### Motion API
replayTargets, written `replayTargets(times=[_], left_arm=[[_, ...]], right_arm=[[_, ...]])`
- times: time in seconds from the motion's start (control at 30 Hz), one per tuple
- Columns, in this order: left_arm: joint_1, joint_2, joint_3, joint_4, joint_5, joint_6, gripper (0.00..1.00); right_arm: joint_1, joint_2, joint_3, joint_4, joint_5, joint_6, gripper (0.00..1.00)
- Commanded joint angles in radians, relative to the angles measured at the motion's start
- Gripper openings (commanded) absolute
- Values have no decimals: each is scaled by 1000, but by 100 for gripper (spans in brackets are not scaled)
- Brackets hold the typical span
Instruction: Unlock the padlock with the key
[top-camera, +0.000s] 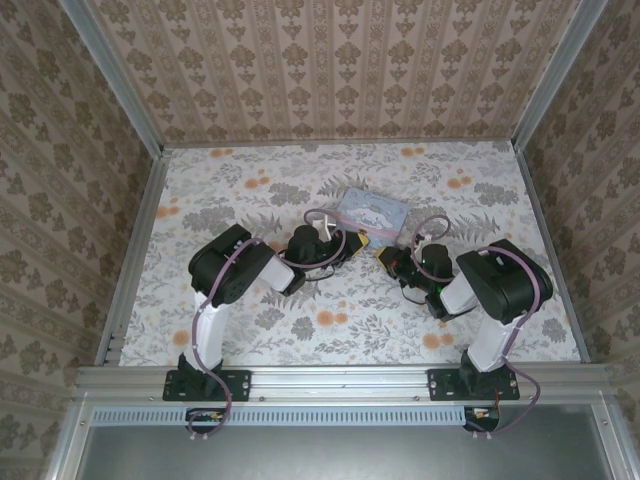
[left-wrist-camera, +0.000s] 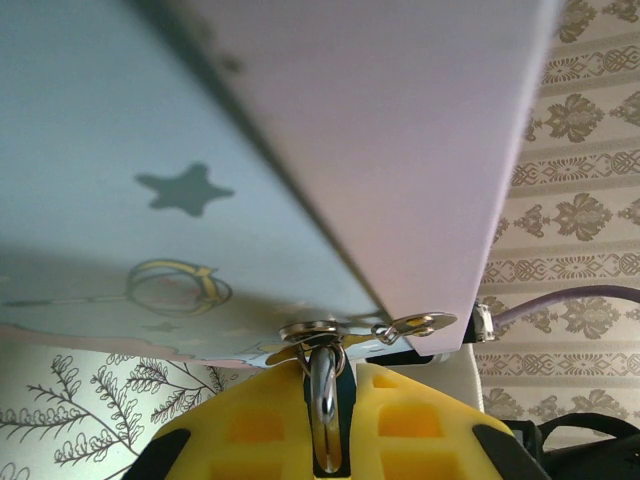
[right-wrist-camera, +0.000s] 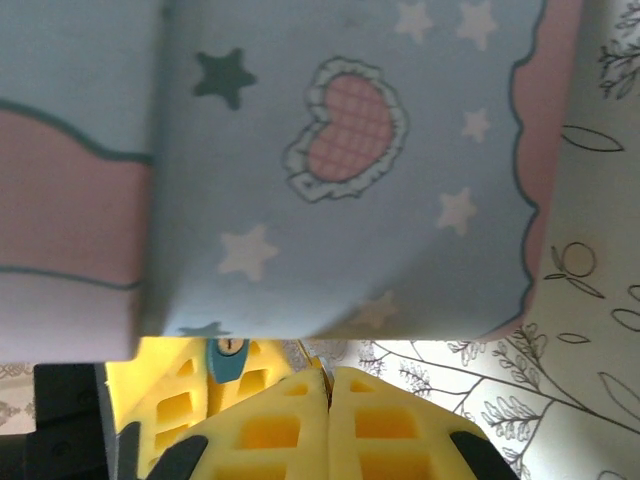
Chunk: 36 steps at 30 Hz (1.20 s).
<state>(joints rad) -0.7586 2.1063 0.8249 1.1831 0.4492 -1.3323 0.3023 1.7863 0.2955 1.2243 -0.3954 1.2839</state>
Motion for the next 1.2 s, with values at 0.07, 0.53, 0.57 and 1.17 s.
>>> replayTargets(times=[0.07,0.53,0.57,1.17], left_arm=[[-6,-14,-11,76,2,-1,0],[-7,-7,-19,75,2,8,0],[-7,-6,-19,76,1,8,0],[-22,-8,0,67,-1,2,0]], right_arm=[[0,14,20,33,17,17,0],[-2,-44,38,-25,13,8,0],[-2,-45,40,-27,12,6,0],[7,-54,62,-38,4,14,0]])
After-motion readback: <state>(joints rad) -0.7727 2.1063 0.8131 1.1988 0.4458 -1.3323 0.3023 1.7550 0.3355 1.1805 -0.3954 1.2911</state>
